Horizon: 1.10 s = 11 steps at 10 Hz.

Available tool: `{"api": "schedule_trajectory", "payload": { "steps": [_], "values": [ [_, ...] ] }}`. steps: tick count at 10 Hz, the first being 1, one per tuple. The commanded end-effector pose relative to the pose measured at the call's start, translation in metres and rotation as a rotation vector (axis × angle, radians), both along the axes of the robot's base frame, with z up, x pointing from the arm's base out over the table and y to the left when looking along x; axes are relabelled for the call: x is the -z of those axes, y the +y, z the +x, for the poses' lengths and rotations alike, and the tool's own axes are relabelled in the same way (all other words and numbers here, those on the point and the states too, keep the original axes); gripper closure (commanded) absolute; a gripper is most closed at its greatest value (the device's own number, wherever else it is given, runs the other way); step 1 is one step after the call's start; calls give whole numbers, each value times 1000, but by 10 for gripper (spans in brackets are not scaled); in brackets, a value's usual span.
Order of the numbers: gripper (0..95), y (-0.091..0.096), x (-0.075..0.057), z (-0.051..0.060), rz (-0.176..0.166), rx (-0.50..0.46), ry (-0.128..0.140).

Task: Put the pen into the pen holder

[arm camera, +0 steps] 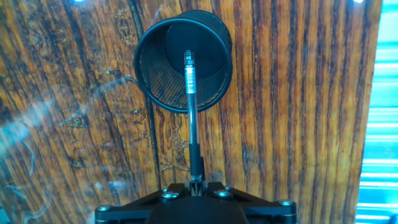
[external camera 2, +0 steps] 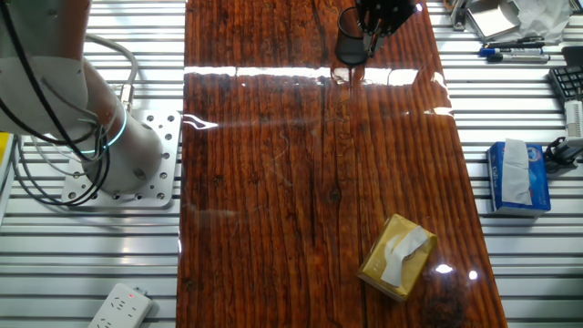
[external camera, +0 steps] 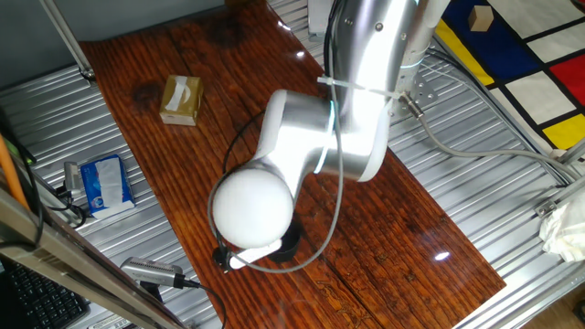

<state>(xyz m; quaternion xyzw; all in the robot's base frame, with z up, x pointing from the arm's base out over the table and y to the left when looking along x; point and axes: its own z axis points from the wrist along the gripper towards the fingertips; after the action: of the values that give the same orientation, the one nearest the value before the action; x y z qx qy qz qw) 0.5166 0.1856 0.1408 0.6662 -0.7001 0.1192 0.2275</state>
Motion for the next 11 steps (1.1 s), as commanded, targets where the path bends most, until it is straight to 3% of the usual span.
{"api": "schedule_trajectory", "payload": {
  "steps": [1, 3, 4, 6, 10, 11],
  "values": [
    [950, 4, -2, -3, -29, -5, -8],
    [950, 14, -7, -11, -50, 8, -15],
    [950, 20, -8, -16, -82, 14, -23],
    [950, 27, -2, -24, -118, 46, -44],
    [950, 36, -1, -31, -171, 87, -61],
    [950, 36, -1, -31, -171, 91, -63]
  ]
}}
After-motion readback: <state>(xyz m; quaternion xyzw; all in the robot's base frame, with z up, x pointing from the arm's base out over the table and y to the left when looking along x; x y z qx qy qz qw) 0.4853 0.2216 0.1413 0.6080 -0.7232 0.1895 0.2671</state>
